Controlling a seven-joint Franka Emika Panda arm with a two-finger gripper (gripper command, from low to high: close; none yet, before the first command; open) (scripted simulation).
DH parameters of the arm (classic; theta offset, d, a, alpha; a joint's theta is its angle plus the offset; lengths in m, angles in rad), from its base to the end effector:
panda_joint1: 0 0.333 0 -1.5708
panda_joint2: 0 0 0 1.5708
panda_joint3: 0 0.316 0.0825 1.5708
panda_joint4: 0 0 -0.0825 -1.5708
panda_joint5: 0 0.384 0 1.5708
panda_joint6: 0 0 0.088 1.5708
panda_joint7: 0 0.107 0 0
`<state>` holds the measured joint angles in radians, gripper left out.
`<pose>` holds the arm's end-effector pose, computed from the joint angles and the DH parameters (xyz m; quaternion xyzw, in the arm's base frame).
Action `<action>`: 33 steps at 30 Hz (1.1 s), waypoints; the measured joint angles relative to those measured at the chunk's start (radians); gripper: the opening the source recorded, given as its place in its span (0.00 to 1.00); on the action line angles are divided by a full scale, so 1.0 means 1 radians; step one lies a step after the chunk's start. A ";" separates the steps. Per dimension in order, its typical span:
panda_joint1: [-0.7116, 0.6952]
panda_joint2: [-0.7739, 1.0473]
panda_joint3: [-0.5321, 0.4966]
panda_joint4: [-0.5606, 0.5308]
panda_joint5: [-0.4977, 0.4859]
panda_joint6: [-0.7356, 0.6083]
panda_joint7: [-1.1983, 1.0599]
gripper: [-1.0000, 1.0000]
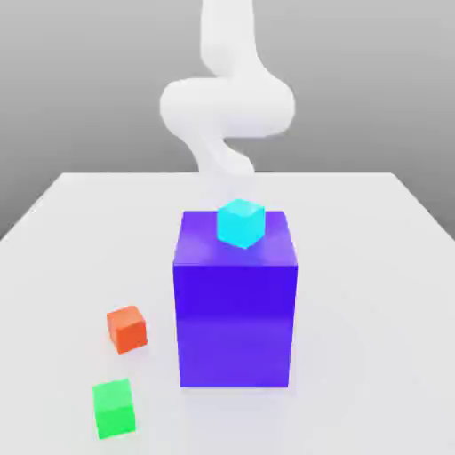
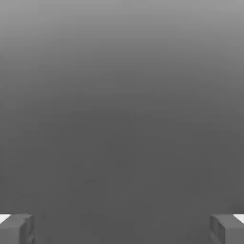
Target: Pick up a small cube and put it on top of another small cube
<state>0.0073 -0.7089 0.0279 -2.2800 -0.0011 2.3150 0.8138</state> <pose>0.3779 0.0172 0.6897 -0.8621 0.3532 -0.3352 0.1403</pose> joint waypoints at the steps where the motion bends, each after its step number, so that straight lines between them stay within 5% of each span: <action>1: 0.003 0.039 0.012 0.009 -0.001 0.007 0.006 0.50; 17: 0.073 0.621 0.205 0.137 -0.099 0.102 0.160 0.50; 33: 0.281 1.208 0.247 0.266 -0.235 0.193 0.338 0.50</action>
<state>0.2881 0.4987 0.2744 -2.0145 -0.2362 2.5076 1.1521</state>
